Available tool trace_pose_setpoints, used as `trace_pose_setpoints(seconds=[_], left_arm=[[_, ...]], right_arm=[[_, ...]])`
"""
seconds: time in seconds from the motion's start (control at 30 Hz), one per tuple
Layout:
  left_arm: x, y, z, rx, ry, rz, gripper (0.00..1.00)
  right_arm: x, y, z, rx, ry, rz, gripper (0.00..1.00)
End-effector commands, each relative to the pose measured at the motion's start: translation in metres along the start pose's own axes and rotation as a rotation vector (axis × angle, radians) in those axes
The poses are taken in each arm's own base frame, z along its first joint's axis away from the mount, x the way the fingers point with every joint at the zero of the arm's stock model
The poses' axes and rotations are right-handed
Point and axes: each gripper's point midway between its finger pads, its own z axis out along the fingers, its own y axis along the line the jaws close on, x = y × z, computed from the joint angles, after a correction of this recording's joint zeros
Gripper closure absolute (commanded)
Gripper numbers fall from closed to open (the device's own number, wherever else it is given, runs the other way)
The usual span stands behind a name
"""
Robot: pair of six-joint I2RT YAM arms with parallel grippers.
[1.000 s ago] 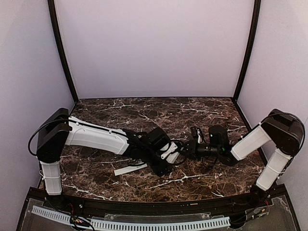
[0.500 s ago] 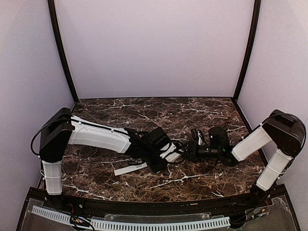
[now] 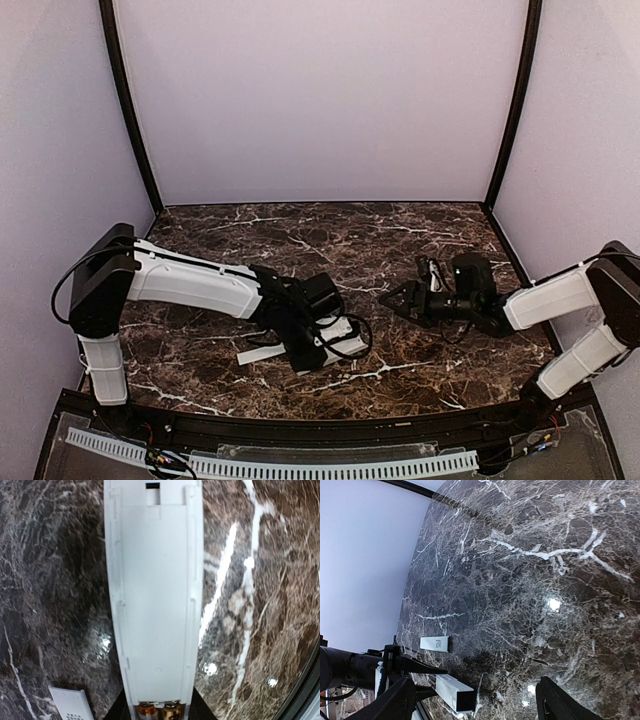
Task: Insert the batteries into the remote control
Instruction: Pass from the right arm to the left, then place the remote control without the battery cover at the center of the board.
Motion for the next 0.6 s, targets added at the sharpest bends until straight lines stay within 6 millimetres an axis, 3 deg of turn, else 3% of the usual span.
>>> trace_pose_setpoints(seconds=[0.0, 0.13, 0.27, 0.33, 0.4, 0.47, 0.57], left_arm=[[0.035, -0.007, -0.009, 0.026, 0.152, 0.090, 0.76], [0.050, -0.005, -0.006, 0.029, 0.233, 0.130, 0.74], [0.054, -0.006, -0.003, 0.039, 0.255, 0.159, 0.65], [0.053, -0.006, -0.005, 0.042, 0.254, 0.173, 0.56], [0.048, -0.007, -0.011, 0.042, 0.234, 0.177, 0.39], [0.039, -0.008, -0.020, 0.049, 0.192, 0.176, 0.28], [0.029, 0.000, -0.044, 0.018, 0.095, 0.150, 0.24]], right_arm=[[-0.005, -0.011, -0.012, 0.065, -0.013, -0.068, 0.14], [-0.016, -0.005, -0.023, 0.069, -0.062, -0.116, 0.03], [-0.025, 0.007, -0.029, 0.064, -0.090, -0.205, 0.01], [-0.028, 0.013, -0.031, 0.057, -0.096, -0.251, 0.01], [-0.031, 0.019, -0.034, 0.041, -0.104, -0.287, 0.01], [-0.035, 0.026, -0.035, 0.031, -0.116, -0.322, 0.01], [-0.043, 0.033, -0.037, 0.031, -0.141, -0.396, 0.01]])
